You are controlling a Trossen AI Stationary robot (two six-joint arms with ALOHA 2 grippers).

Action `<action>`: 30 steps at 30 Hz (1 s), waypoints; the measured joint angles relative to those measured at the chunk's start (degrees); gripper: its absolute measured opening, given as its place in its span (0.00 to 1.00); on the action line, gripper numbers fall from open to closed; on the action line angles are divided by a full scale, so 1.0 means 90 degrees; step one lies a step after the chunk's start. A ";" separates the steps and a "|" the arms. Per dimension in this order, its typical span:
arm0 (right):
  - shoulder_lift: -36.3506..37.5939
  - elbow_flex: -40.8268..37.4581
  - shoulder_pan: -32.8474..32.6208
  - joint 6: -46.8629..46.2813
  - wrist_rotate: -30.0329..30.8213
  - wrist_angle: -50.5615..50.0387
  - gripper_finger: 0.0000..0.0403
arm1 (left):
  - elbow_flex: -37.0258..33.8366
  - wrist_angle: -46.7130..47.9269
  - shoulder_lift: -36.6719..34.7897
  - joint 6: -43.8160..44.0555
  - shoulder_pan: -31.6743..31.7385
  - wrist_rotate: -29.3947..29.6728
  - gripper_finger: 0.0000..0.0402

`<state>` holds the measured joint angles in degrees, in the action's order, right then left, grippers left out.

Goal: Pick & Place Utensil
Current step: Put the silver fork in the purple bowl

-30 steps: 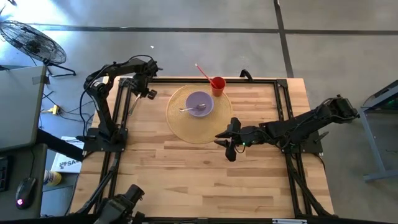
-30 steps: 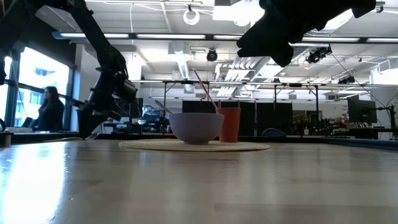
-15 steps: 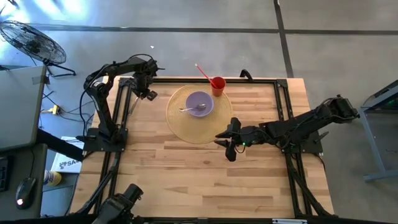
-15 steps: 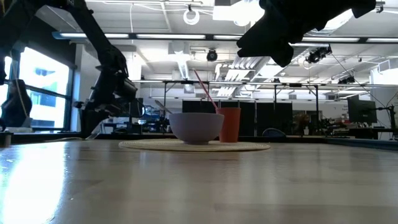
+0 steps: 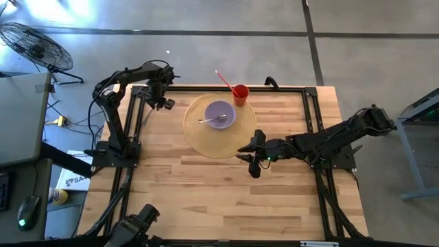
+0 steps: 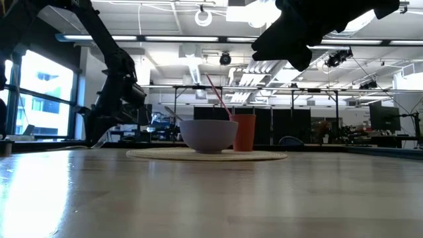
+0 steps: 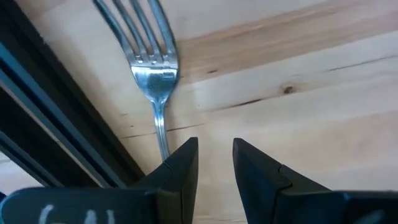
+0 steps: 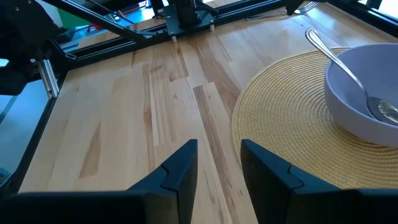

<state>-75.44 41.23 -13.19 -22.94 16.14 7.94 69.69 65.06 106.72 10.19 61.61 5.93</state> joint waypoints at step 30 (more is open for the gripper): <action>0.0000 0.0000 0.0007 0.1154 0.0000 0.0000 0.29 | -0.1570 -0.0071 -0.1292 0.2107 -0.0965 0.0721 0.00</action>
<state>-75.44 41.23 -13.13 -12.56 16.14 7.94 55.56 64.42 95.09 29.15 52.93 12.42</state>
